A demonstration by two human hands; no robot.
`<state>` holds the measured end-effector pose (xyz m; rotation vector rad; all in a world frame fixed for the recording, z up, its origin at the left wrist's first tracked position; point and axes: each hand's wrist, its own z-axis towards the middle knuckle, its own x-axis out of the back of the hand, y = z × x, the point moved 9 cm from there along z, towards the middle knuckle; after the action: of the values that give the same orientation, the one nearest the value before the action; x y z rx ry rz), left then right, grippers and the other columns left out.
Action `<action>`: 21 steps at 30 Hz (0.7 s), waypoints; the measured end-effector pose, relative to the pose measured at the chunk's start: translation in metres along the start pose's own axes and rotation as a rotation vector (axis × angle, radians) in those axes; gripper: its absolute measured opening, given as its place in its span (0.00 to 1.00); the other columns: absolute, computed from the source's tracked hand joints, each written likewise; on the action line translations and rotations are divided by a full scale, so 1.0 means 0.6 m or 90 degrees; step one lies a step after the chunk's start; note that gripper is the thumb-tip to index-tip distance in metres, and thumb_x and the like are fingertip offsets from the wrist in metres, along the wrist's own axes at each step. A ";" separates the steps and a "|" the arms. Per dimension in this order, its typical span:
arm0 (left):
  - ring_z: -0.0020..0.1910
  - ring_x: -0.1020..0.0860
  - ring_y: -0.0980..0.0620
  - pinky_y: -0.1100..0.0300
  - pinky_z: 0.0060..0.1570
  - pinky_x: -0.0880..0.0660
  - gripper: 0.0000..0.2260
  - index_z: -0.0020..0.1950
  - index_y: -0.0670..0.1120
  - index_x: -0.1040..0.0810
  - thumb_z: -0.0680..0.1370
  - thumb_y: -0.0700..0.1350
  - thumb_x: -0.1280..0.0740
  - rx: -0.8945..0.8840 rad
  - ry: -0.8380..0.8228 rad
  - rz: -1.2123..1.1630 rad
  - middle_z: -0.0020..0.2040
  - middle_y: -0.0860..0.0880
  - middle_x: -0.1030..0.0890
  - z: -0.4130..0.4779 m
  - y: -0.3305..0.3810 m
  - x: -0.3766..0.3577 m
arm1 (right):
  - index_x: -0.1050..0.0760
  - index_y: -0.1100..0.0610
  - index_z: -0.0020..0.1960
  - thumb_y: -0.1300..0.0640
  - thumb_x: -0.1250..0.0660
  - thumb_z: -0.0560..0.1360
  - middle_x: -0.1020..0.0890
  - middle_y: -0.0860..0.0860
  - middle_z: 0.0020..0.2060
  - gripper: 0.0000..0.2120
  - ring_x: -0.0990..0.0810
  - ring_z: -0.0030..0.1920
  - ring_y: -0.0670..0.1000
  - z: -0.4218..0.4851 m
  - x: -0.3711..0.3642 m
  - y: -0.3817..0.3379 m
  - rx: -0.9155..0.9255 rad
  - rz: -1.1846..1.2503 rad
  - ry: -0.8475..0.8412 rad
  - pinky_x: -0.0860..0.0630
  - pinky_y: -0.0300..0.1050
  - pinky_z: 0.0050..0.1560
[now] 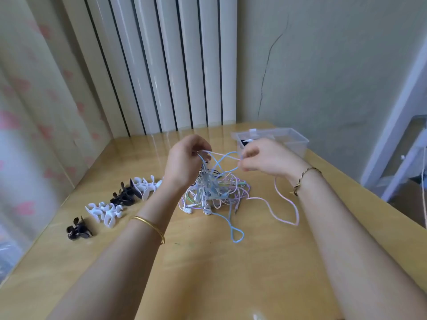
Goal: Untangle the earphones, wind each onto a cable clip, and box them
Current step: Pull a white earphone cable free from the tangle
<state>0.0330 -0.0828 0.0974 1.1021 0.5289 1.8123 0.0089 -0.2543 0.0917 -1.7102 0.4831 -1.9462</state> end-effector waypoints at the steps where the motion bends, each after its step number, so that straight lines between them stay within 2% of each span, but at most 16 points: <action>1: 0.32 0.23 0.63 0.74 0.33 0.30 0.11 0.42 0.42 0.21 0.70 0.27 0.36 -0.002 0.018 0.009 0.35 0.52 0.19 0.003 0.001 0.004 | 0.22 0.54 0.36 0.60 0.30 0.70 0.22 0.49 0.32 0.06 0.25 0.37 0.49 -0.004 -0.006 -0.002 0.002 0.001 -0.040 0.29 0.40 0.37; 2: 0.34 0.23 0.63 0.75 0.33 0.31 0.12 0.42 0.44 0.21 0.70 0.28 0.36 -0.004 0.037 0.023 0.36 0.52 0.20 0.006 0.000 0.008 | 0.21 0.56 0.38 0.63 0.30 0.71 0.22 0.50 0.33 0.04 0.26 0.36 0.49 -0.007 0.001 -0.003 -0.001 0.025 -0.041 0.28 0.39 0.36; 4: 0.39 0.23 0.56 0.72 0.36 0.32 0.09 0.44 0.46 0.22 0.72 0.31 0.34 -0.006 0.052 0.060 0.39 0.52 0.21 0.008 -0.008 0.012 | 0.21 0.56 0.42 0.67 0.31 0.71 0.24 0.50 0.31 0.06 0.26 0.32 0.47 -0.006 0.033 0.000 -0.014 0.064 0.025 0.27 0.35 0.35; 5: 0.40 0.24 0.53 0.68 0.38 0.32 0.08 0.45 0.46 0.22 0.73 0.33 0.32 -0.008 0.045 0.079 0.40 0.52 0.21 0.007 -0.012 0.010 | 0.22 0.55 0.40 0.67 0.32 0.71 0.24 0.49 0.30 0.07 0.27 0.31 0.46 -0.002 0.053 0.000 -0.008 0.046 0.072 0.28 0.34 0.33; 6: 0.41 0.24 0.52 0.66 0.39 0.32 0.07 0.46 0.45 0.22 0.73 0.35 0.31 -0.010 0.030 0.094 0.40 0.52 0.21 0.005 -0.016 0.006 | 0.23 0.55 0.37 0.66 0.32 0.72 0.24 0.48 0.29 0.09 0.27 0.30 0.46 0.001 0.072 -0.005 0.003 0.016 0.124 0.30 0.37 0.32; 8: 0.39 0.25 0.54 0.67 0.38 0.32 0.05 0.46 0.45 0.22 0.73 0.36 0.30 -0.016 -0.005 0.095 0.39 0.54 0.22 0.000 -0.022 -0.006 | 0.24 0.57 0.37 0.65 0.35 0.73 0.23 0.51 0.31 0.08 0.25 0.34 0.52 0.004 0.110 -0.016 0.013 -0.053 0.255 0.31 0.42 0.33; 10: 0.38 0.24 0.54 0.66 0.38 0.30 0.03 0.47 0.43 0.21 0.74 0.38 0.30 -0.007 -0.021 0.081 0.38 0.53 0.22 -0.003 -0.028 -0.015 | 0.24 0.60 0.43 0.65 0.39 0.75 0.23 0.52 0.38 0.06 0.28 0.42 0.56 -0.007 0.146 -0.026 0.016 -0.100 0.426 0.36 0.46 0.39; 12: 0.38 0.23 0.52 0.61 0.41 0.28 0.01 0.46 0.43 0.21 0.75 0.39 0.31 0.008 -0.031 0.058 0.37 0.53 0.21 -0.004 -0.036 -0.020 | 0.26 0.59 0.44 0.63 0.40 0.77 0.24 0.51 0.41 0.05 0.31 0.45 0.54 -0.020 0.163 -0.027 0.043 -0.018 0.552 0.39 0.44 0.42; 13: 0.37 0.22 0.52 0.61 0.40 0.27 0.01 0.45 0.44 0.21 0.75 0.39 0.31 0.015 -0.037 0.051 0.36 0.54 0.20 -0.004 -0.037 -0.022 | 0.26 0.57 0.43 0.63 0.39 0.76 0.24 0.50 0.41 0.05 0.30 0.45 0.53 -0.021 0.165 -0.019 0.061 0.090 0.581 0.37 0.43 0.44; 14: 0.37 0.23 0.53 0.61 0.40 0.28 0.01 0.44 0.45 0.21 0.76 0.39 0.32 0.023 -0.039 0.043 0.35 0.54 0.20 -0.005 -0.037 -0.023 | 0.27 0.56 0.40 0.63 0.38 0.76 0.23 0.50 0.40 0.07 0.28 0.44 0.51 -0.019 0.164 -0.009 0.081 0.243 0.579 0.33 0.42 0.46; 16: 0.37 0.23 0.53 0.60 0.40 0.28 0.03 0.44 0.44 0.20 0.76 0.40 0.32 0.059 -0.028 0.009 0.36 0.51 0.19 -0.004 -0.042 -0.019 | 0.29 0.53 0.39 0.64 0.38 0.77 0.20 0.51 0.39 0.10 0.23 0.41 0.44 -0.010 0.146 0.008 0.106 0.572 0.497 0.28 0.35 0.43; 17: 0.36 0.24 0.53 0.59 0.39 0.28 0.04 0.44 0.43 0.19 0.77 0.41 0.33 0.088 -0.019 -0.013 0.37 0.50 0.19 -0.004 -0.047 -0.017 | 0.30 0.53 0.39 0.64 0.40 0.79 0.18 0.51 0.39 0.11 0.21 0.40 0.42 -0.002 0.129 0.015 0.095 0.715 0.429 0.26 0.36 0.41; 19: 0.32 0.27 0.53 0.59 0.34 0.31 0.05 0.43 0.43 0.20 0.77 0.41 0.33 0.161 -0.001 -0.048 0.34 0.50 0.21 -0.003 -0.062 -0.012 | 0.32 0.55 0.39 0.63 0.43 0.80 0.20 0.50 0.32 0.12 0.19 0.35 0.46 0.011 0.085 0.018 0.032 0.997 0.262 0.23 0.43 0.36; 20: 0.32 0.29 0.52 0.60 0.33 0.33 0.05 0.43 0.42 0.21 0.77 0.41 0.34 0.199 0.013 -0.065 0.33 0.50 0.23 -0.003 -0.072 -0.008 | 0.33 0.56 0.38 0.64 0.44 0.80 0.24 0.50 0.26 0.12 0.21 0.28 0.48 0.014 0.067 0.019 -0.014 1.065 0.207 0.23 0.45 0.32; 21: 0.32 0.29 0.51 0.60 0.33 0.33 0.05 0.42 0.41 0.21 0.76 0.40 0.34 0.237 0.030 -0.089 0.34 0.49 0.23 -0.004 -0.082 -0.004 | 0.34 0.56 0.37 0.65 0.45 0.79 0.28 0.49 0.23 0.13 0.28 0.22 0.48 0.015 0.059 0.024 -0.052 1.032 0.198 0.27 0.42 0.28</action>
<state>0.0552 -0.0607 0.0596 1.2361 0.9756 1.6601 0.0166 -0.2862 0.1136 -0.4741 1.4469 -0.8765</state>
